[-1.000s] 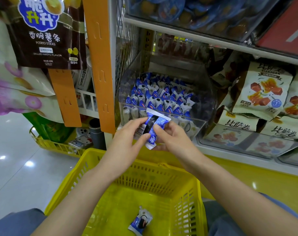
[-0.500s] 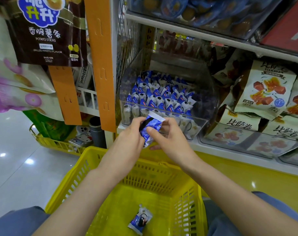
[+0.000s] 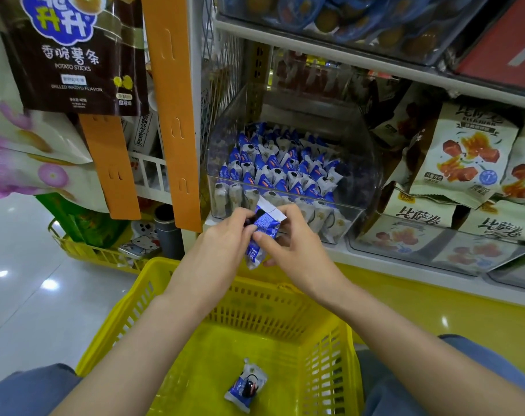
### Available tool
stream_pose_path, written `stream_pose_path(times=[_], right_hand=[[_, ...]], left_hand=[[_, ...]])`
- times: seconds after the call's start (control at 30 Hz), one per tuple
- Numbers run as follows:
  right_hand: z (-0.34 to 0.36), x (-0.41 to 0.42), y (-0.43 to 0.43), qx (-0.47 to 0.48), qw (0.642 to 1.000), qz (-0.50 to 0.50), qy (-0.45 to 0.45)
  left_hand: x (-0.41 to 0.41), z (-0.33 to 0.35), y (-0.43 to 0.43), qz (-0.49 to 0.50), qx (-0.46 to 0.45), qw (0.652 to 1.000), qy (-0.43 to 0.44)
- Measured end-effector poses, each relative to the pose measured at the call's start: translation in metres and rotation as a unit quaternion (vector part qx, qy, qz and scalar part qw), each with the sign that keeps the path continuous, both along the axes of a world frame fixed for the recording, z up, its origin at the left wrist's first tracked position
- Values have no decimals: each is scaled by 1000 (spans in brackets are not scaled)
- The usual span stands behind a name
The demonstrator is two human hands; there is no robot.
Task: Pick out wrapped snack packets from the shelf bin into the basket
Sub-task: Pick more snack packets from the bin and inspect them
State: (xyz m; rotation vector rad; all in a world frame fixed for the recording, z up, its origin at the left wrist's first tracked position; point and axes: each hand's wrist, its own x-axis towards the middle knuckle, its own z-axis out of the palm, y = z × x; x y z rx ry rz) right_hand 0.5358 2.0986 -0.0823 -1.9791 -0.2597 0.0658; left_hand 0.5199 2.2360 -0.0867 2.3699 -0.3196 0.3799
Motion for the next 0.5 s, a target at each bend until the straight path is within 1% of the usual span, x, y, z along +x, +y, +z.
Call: stream_pose_path(times=[0.13,0.2,0.37,0.43,0.5], right_hand=[[-5,-2,2,-48,999,9,-23],[-7,-2,3,-63,997,14,-31],[-7,-1,3,-76,996,13,-50],[-7,1,2,-64,997,-6,-51],[-7,3,1,-54,997,-23,-50]], left_hand=[[2,-3,1,15,48,998,-38],[3,-6,2,23,51,998,-41],[9,-11,1,46,-57,997,-7],[7,-11,-1,39,-72,997,1],[4,-13,-3,32,-58,998,9]])
